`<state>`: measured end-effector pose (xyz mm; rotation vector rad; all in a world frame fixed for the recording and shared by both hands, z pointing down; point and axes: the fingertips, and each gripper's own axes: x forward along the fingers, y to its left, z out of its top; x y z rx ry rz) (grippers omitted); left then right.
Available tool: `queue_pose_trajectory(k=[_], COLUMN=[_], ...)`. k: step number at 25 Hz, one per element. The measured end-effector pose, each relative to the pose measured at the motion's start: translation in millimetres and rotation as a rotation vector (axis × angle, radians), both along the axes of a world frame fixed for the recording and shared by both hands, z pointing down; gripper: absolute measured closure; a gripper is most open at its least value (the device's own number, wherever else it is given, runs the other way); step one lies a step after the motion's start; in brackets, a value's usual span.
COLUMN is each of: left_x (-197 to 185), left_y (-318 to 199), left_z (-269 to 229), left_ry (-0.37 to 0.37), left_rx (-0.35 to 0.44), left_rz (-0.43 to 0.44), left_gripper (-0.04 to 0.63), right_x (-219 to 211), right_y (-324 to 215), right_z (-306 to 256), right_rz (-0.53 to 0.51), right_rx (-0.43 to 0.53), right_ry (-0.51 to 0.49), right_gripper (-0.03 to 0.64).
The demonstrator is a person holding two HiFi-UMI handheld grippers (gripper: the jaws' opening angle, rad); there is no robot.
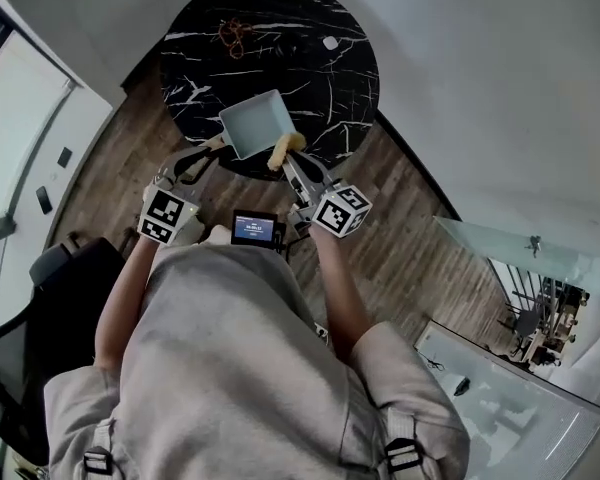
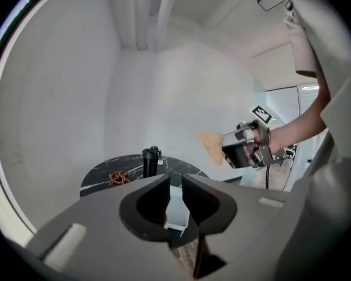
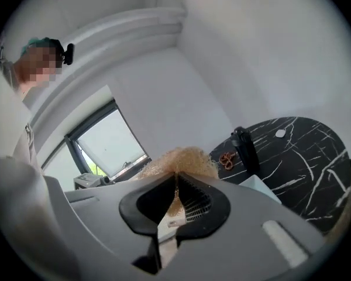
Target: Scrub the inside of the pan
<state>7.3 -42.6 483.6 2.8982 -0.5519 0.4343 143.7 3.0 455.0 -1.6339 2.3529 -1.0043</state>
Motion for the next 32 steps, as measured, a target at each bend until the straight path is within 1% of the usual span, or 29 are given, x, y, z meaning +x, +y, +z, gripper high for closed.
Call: queue_pose_trajectory(k=[2,4,7,10,13,15,18,20,22,25,29,32], left_x=[-5.0,-10.2,-15.9,-12.3,-11.7,-12.5,-12.8,-11.4,-4.8,11.2,19.2,16.3], left_y=[5.6,14.5,39.6,67.7,108.6,134.4,171.5,187.9,196.5,205.8,205.9,211.6], left_z=[-26.5,-42.8,-53.2,-66.4,-65.1,-63.1,-65.8,-71.8,-79.1,-94.2,-126.4,-140.2], left_ry=[0.015,-0.001,-0.039,-0.034,-0.037,-0.044,-0.052,-0.038,-0.019,-0.008,0.048,0.079], left_rx=[0.036,0.065,0.090,0.161,0.192,0.199,0.222,0.252,0.283,0.322,0.400,0.444], left_rz=[-0.029,-0.064,-0.126,-0.190,-0.234,-0.252,-0.233,-0.220,-0.213,-0.212,-0.264,-0.282], left_gripper=[0.542,0.552,0.580,0.586,0.591,0.592,0.592,0.594,0.594,0.594,0.594,0.594], right_x=[0.6,2.0,2.5,-1.3,-6.3,-7.9,-11.2,-12.6,-9.0,6.6,25.0,21.3], right_y=[9.3,19.8,51.7,87.5,121.8,138.5,161.5,176.7,190.7,214.7,235.1,240.9], right_z=[-16.5,-33.5,-55.0,-72.7,-84.2,-89.6,-94.1,-99.7,-109.3,-130.3,-161.0,-167.7], right_rz=[0.022,0.027,0.040,0.036,0.039,0.048,0.063,0.071,0.086,0.139,0.228,0.239], right_rx=[0.068,0.142,0.226,0.290,0.343,0.374,0.403,0.422,0.447,0.482,0.536,0.558], right_ry=[0.002,0.014,0.038,0.054,0.044,0.056,0.094,0.141,0.211,0.312,0.406,0.498], right_gripper=[0.581,0.578,0.575,0.574,0.572,0.571,0.572,0.572,0.572,0.572,0.572,0.572])
